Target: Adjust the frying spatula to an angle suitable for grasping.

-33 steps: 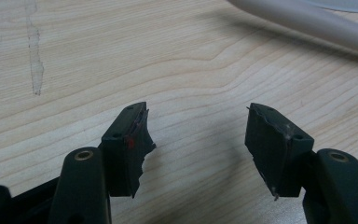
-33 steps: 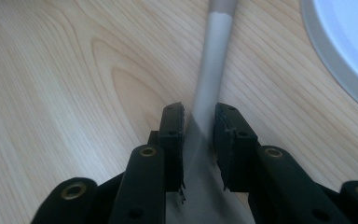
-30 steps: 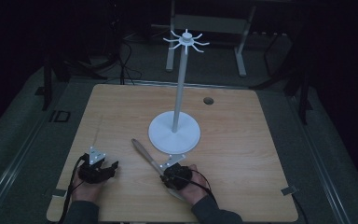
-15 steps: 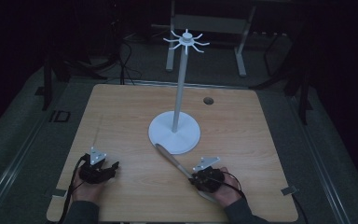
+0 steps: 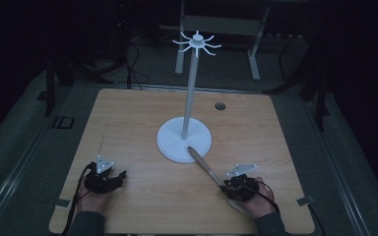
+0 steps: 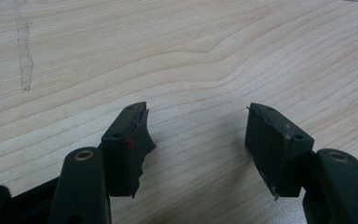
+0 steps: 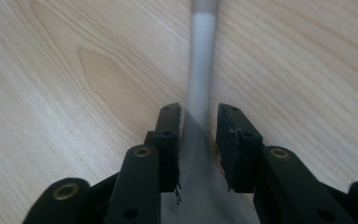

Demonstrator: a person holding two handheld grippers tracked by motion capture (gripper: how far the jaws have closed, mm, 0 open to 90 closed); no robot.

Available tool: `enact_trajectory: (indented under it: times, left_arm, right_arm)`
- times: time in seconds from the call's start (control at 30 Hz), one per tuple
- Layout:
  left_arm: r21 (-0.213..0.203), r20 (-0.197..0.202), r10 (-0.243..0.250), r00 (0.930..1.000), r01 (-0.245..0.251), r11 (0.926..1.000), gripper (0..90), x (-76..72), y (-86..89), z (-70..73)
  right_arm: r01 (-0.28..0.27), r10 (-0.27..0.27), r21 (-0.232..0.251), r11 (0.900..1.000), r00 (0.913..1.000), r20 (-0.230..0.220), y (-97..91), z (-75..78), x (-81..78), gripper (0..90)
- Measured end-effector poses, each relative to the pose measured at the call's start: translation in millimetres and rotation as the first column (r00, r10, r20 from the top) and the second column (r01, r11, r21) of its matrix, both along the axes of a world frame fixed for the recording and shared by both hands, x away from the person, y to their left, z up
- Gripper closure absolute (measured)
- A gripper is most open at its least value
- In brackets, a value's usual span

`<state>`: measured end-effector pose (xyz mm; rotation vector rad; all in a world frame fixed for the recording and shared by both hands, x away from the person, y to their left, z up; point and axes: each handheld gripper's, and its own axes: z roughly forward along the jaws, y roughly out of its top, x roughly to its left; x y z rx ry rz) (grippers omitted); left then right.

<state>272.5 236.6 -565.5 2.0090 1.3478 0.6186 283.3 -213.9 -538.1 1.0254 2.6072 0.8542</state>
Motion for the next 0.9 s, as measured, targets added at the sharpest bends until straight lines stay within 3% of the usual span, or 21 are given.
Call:
enact_trajectory:
  times: [0.27, 0.67, 0.9]
  left_arm:
    - [0.001, -0.005, -0.004, 1.0, 0.004, 1.0, 39.7, 0.7, -0.5, -0.2]
    - [-0.002, -0.002, -0.005, 1.0, 0.005, 1.0, 39.7, 1.7, -1.1, -0.2]
    - [-0.002, 0.0, -0.008, 1.0, 0.008, 1.0, 39.7, 2.2, -1.8, 0.0]
  right_arm:
    - [0.003, -0.003, 0.035, 0.9994, 1.0, 0.003, 13.3, 14.9, 17.5, 68.0]
    - [-0.023, 0.022, -0.022, 0.9995, 0.9985, -0.051, 38.0, 10.0, 51.0, 69.4]
    - [-0.046, 0.042, -0.044, 0.998, 0.9952, -0.088, 48.6, 7.3, 56.5, 69.8]
